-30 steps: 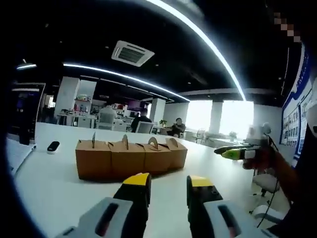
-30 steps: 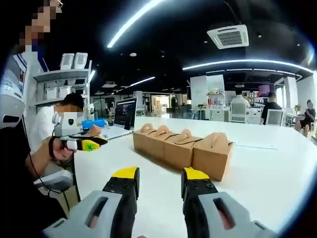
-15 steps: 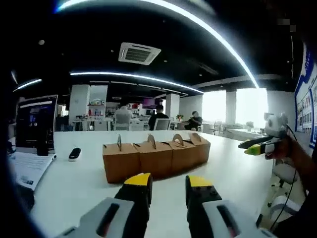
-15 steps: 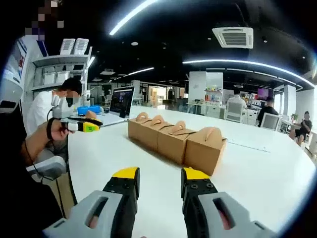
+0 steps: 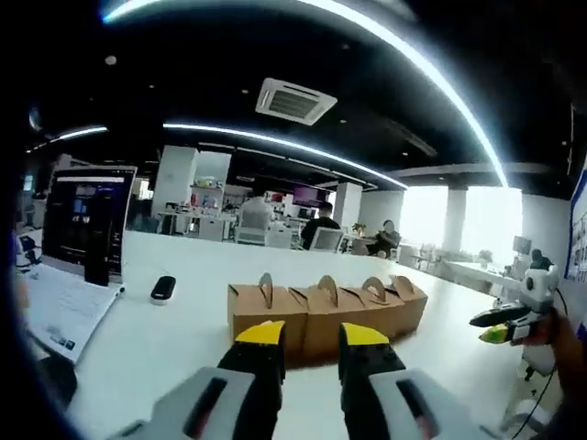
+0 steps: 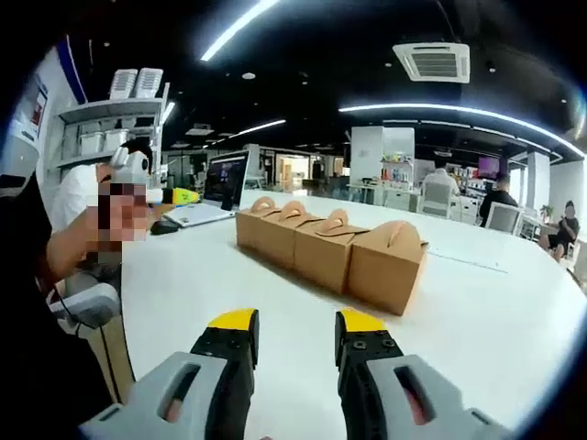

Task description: Pick up one paper box from the group, open the paper box, and remove the item inside

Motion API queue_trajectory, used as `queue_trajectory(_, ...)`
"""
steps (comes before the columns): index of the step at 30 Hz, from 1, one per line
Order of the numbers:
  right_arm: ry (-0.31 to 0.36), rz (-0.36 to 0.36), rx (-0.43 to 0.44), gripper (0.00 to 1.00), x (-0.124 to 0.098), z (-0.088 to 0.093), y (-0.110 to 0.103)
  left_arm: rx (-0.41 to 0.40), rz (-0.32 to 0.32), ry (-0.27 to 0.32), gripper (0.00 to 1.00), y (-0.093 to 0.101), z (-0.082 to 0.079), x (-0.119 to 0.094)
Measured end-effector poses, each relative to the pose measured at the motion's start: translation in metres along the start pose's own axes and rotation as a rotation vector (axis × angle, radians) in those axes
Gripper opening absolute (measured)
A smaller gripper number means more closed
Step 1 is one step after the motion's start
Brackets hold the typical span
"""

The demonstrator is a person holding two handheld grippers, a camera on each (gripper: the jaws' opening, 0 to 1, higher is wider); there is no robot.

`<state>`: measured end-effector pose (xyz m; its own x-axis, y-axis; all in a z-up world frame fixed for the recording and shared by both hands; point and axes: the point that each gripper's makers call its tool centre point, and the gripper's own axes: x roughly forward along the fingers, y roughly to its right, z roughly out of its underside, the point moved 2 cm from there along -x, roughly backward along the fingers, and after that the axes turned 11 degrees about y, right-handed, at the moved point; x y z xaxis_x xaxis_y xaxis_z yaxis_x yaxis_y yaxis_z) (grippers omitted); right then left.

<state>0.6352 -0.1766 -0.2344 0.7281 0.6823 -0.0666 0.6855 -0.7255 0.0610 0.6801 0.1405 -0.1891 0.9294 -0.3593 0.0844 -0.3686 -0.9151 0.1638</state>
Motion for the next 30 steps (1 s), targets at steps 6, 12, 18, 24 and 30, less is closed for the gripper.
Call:
queue_trajectory(6,-0.007,-0.02,0.006,0.34,0.002,0.006,-0.009,0.075,0.005,0.002,0.27,-0.002,-0.002,0.035)
queue_trajectory(12,-0.015,-0.038,-0.012,0.34,0.006,0.004,-0.018,0.081,0.012,-0.041,0.39,-0.007,0.011,0.083)
queue_trajectory(18,-0.014,-0.051,-0.025,0.34,0.003,0.005,-0.023,0.079,-0.067,-0.053,0.39,-0.029,0.026,0.113)
queue_trajectory(24,-0.035,-0.029,-0.015,0.34,-0.003,0.011,-0.018,0.12,-0.095,-0.045,0.39,-0.038,0.028,0.131)
queue_trajectory(30,-0.044,-0.027,-0.03,0.34,-0.002,0.011,-0.015,0.133,-0.126,-0.045,0.38,-0.044,0.027,0.14)
